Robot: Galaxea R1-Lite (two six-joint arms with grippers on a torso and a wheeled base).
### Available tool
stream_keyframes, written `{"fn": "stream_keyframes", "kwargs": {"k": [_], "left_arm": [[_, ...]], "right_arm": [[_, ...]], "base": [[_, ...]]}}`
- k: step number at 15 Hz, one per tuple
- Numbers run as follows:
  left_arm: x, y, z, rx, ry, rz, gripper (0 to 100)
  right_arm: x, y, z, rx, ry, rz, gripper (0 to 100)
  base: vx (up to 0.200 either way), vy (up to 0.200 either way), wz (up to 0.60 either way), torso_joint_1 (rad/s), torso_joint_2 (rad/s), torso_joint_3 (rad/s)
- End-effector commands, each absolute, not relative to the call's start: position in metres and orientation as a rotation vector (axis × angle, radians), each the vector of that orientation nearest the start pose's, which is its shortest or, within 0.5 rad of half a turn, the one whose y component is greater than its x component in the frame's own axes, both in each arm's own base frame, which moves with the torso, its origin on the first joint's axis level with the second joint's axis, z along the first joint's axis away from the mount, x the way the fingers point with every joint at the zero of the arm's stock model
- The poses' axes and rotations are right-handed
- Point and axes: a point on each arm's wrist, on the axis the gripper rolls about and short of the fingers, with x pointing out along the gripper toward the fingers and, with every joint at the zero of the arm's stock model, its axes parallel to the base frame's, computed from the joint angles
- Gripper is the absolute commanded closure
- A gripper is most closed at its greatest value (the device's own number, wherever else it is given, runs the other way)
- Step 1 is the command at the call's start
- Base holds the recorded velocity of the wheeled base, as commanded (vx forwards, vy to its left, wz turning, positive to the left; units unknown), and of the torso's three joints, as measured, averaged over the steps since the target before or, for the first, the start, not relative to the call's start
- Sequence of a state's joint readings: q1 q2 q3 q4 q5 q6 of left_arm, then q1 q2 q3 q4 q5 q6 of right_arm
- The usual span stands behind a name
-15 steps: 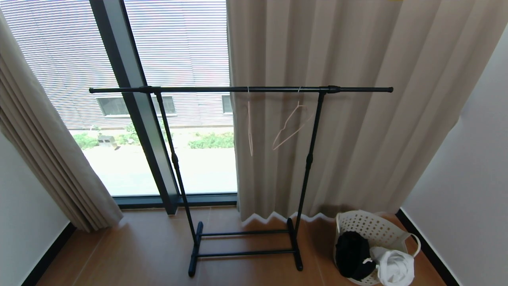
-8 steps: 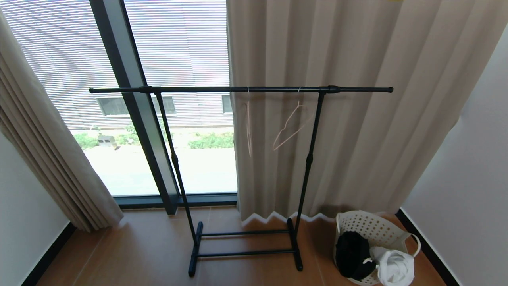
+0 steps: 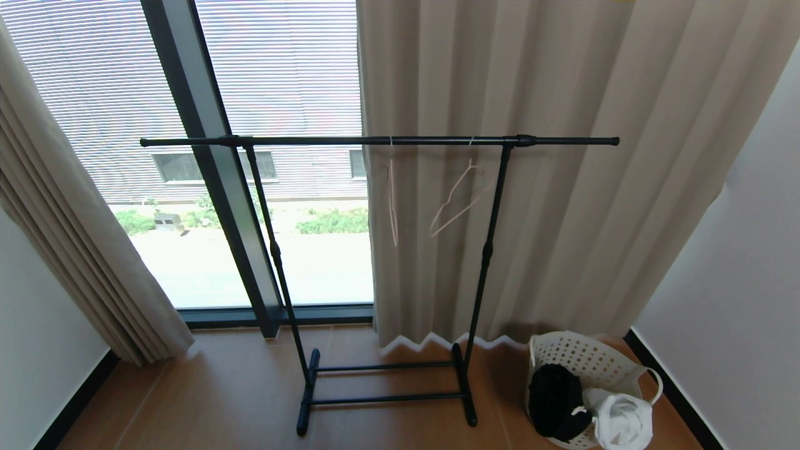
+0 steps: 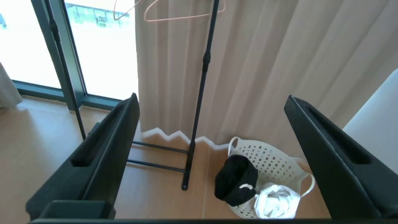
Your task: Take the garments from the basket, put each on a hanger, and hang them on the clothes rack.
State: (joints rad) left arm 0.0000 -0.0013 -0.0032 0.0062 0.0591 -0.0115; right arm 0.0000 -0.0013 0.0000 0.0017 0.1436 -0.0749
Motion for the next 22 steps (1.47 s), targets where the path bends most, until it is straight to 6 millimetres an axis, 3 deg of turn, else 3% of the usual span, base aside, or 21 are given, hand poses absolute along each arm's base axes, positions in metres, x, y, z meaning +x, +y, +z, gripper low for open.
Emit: {"fn": "stream_keyframes", "kwargs": {"k": [1,22], "left_arm": [[-0.0231,0.0013,0.0757,-0.012,0.003,0.060,0],[-0.0231,0.0013,0.0757,-0.012,0.003,0.060,0]], "right_arm": [[-0.0230,0.0032,0.0753,-0.075,-0.004,0.144,0],[-0.0230,0.0032,0.0753,-0.075,-0.004,0.144,0]], "base": [[0.000,0.000,0.00,0.000,0.00,0.000],[0.000,0.000,0.00,0.000,0.00,0.000]]}}
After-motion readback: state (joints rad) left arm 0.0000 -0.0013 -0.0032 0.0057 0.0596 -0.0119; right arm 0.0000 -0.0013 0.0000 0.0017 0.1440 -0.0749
